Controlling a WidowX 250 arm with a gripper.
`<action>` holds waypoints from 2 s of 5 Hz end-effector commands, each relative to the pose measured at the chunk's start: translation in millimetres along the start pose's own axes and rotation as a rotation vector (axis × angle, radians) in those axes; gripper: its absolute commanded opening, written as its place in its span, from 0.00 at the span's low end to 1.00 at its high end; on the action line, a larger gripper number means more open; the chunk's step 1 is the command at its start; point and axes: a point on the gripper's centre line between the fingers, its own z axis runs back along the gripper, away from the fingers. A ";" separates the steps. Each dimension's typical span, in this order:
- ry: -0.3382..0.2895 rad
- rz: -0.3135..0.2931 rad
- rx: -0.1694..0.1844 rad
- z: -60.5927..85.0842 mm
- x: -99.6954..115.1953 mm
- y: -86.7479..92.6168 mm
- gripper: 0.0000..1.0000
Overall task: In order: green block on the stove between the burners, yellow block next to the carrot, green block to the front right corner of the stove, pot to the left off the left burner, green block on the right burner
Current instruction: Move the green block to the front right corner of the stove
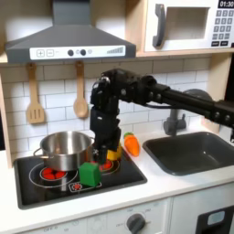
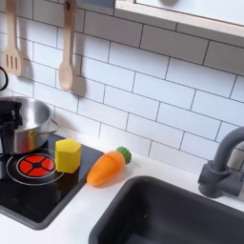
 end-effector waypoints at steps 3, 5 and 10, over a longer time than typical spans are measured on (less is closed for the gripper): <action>0.044 0.064 0.060 -26.4 20.9 12.6 1.00; 0.069 0.083 0.071 -37.5 21.4 14.1 1.00; 0.073 0.048 0.105 -51.9 25.7 17.7 0.02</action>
